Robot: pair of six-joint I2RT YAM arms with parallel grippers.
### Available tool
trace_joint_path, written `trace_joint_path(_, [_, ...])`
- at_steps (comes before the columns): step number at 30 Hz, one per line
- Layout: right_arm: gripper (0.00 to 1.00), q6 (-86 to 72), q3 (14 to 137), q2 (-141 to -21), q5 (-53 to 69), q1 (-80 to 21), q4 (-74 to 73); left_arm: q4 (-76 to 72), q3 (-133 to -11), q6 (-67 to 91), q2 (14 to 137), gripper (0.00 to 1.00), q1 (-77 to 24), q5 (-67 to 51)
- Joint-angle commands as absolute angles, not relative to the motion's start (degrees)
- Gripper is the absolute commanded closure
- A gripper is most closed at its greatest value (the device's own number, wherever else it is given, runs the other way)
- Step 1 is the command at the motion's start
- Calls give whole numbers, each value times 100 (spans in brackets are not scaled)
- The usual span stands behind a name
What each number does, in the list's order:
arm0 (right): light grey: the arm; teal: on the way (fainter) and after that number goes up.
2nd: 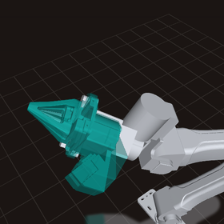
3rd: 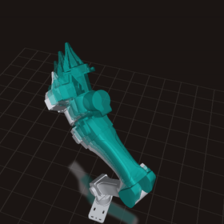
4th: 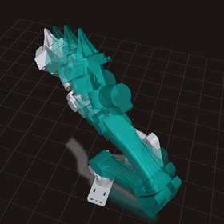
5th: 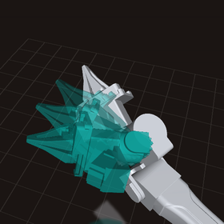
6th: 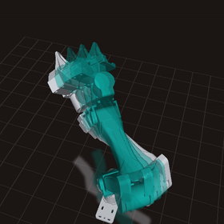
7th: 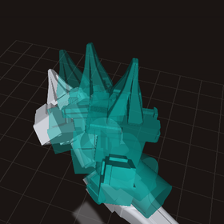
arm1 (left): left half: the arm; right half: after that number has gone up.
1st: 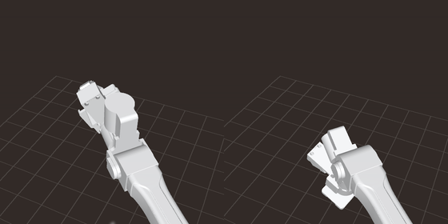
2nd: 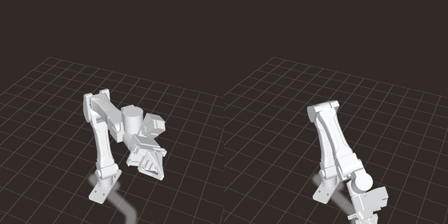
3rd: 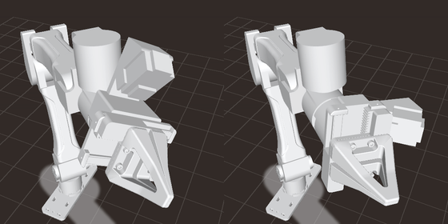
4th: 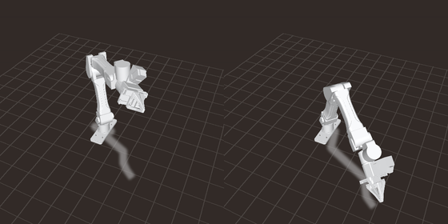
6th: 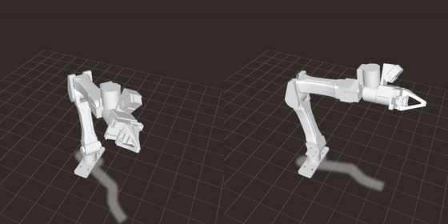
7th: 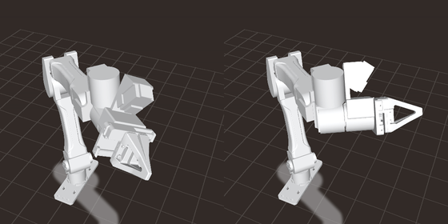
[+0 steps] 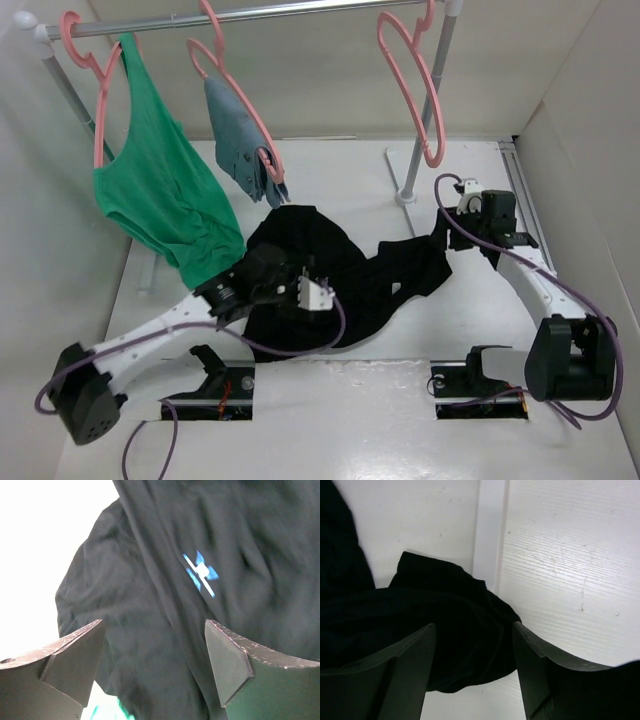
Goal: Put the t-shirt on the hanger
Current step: Move the tshirt to the center of the board
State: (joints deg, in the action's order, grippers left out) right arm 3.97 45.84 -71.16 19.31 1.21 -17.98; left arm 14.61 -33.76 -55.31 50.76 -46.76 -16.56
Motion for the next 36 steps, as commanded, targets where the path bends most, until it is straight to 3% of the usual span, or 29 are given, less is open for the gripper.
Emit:
trace_joint_path(1, [32,554,4737,-6926,1819,9,-1995,739,-3849,-4300,6069,23,-4667,-1811])
trace_joint_path(13, [27,185,3929,-7434,1784,-44,-1698,369,-3218,-5218,6864,15,-4667,-1748])
trace_joint_path(16, [51,185,3929,-7785,2012,-44,-1443,431,-3164,-5221,6864,20,-4667,-1881])
trace_joint_path(17, [62,254,3981,-7892,2135,-44,-1354,431,-3164,-5325,6864,34,-4667,-1942])
trace_joint_path(18, [82,333,4034,-8006,2458,-44,-1258,431,-3164,-5387,6864,41,-4667,-1942])
trace_joint_path(21, [100,475,4498,-8349,2926,-473,-844,431,-3164,-5510,6864,51,-4667,-2003])
trace_joint_path(26, [100,1019,5974,-8990,3128,-1571,-844,291,-3042,-5240,6812,48,-4667,-2109])
trace_joint_path(34, [100,1239,8355,-10886,3638,-2162,-896,185,-2936,-5063,6584,45,-4667,-2109])
trace_joint_path(35, [96,1178,8515,-11046,3639,-2162,-896,185,-2936,-5063,6583,45,-4667,-2109])
trace_joint_path(36, [85,1178,8682,-11204,3639,-2162,-983,185,-2936,-5063,6531,45,-4667,-2109])
